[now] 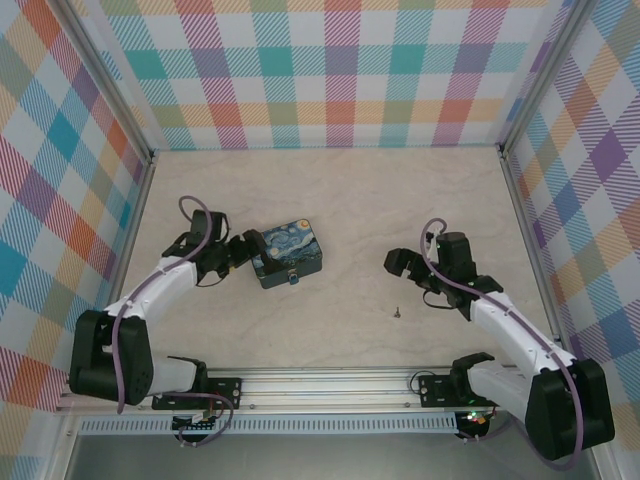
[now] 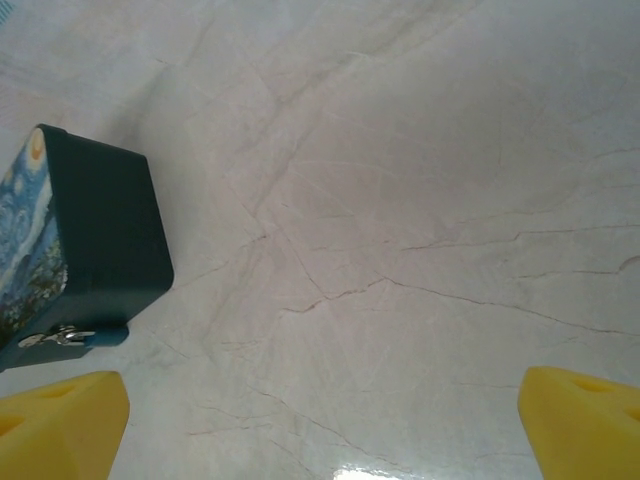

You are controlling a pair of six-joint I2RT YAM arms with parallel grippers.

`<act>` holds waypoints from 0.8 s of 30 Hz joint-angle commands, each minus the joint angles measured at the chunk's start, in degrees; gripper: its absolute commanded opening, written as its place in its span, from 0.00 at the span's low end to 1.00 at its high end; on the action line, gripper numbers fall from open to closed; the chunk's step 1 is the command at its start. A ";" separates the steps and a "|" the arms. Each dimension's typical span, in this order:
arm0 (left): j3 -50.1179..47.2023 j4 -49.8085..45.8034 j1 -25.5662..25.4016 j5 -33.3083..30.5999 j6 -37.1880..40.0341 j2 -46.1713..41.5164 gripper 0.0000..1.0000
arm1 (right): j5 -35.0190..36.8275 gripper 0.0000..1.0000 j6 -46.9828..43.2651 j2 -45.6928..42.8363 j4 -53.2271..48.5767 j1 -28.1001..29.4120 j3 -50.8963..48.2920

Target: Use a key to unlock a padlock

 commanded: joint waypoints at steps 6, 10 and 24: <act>1.77 3.78 -5.92 -2.36 -2.63 6.26 0.80 | 2.74 1.00 0.79 3.91 -1.83 1.41 2.54; 3.84 2.72 -7.94 -4.08 -2.65 8.84 0.72 | 2.97 1.00 0.63 5.02 -3.47 2.01 3.65; 9.52 7.76 -15.88 -7.44 -9.41 17.73 0.66 | 7.92 1.00 -3.12 7.63 -19.33 6.80 9.42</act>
